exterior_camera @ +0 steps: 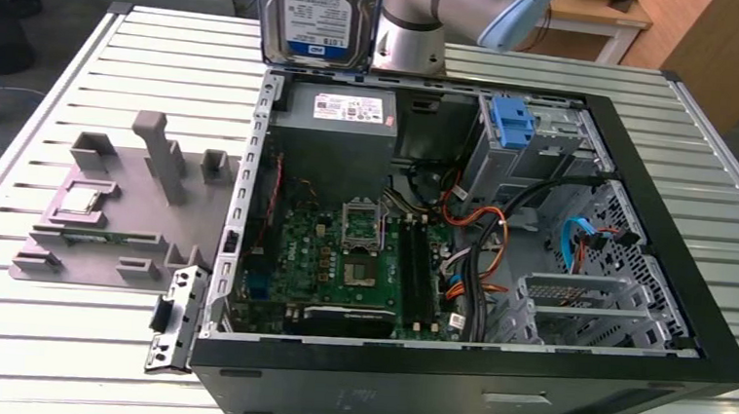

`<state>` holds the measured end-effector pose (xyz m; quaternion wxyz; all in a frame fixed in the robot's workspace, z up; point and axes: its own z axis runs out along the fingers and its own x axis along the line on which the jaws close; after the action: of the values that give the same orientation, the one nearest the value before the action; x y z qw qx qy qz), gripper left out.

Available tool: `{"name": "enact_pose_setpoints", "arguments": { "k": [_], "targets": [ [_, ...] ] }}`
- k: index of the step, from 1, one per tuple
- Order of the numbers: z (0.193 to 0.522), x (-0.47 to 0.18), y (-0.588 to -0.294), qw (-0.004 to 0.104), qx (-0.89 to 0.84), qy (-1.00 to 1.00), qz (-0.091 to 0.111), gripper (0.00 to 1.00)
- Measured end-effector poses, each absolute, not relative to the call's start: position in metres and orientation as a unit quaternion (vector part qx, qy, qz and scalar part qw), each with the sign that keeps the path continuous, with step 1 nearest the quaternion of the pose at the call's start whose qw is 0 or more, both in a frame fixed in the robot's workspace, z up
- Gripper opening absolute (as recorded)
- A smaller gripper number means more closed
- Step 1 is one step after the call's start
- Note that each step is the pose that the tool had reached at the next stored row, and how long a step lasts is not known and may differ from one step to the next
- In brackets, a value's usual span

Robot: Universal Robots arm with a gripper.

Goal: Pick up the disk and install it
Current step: 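Pick up the disk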

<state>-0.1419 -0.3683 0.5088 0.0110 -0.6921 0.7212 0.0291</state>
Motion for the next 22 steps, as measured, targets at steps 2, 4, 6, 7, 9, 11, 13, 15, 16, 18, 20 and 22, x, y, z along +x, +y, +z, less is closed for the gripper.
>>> {"name": "enact_pose_setpoints", "arguments": {
  "k": [2, 4, 6, 7, 9, 11, 13, 15, 16, 18, 20, 22],
  "targets": [
    [0.509, -0.141, -0.368, 0.011, -0.692, 0.721, 0.029, 0.35],
    [0.509, -0.14, -0.368, 0.011, -0.692, 0.721, 0.029, 0.35],
    [0.509, -0.138, -0.368, 0.011, -0.692, 0.721, 0.029, 0.35],
    [0.508, -0.137, -0.368, 0.011, -0.692, 0.721, 0.029, 0.35],
    [0.508, -0.135, -0.368, 0.011, -0.692, 0.721, 0.029, 0.35],
    [0.508, -0.133, -0.368, 0.011, -0.692, 0.721, 0.029, 0.35],
    [0.508, -0.13, -0.368, 0.011, -0.692, 0.721, 0.029, 0.35],
    [0.508, -0.128, -0.368, 0.011, -0.692, 0.721, 0.029, 0.35],
    [0.508, -0.127, -0.368, 0.011, -0.692, 0.721, 0.029, 0.35],
    [0.508, -0.124, -0.368, 0.011, -0.692, 0.721, 0.029, 0.35],
    [0.508, -0.121, -0.368, 0.011, -0.692, 0.721, 0.029, 0.35],
    [0.508, -0.118, -0.368, 0.011, -0.692, 0.721, 0.029, 0.35]
  ]
}}
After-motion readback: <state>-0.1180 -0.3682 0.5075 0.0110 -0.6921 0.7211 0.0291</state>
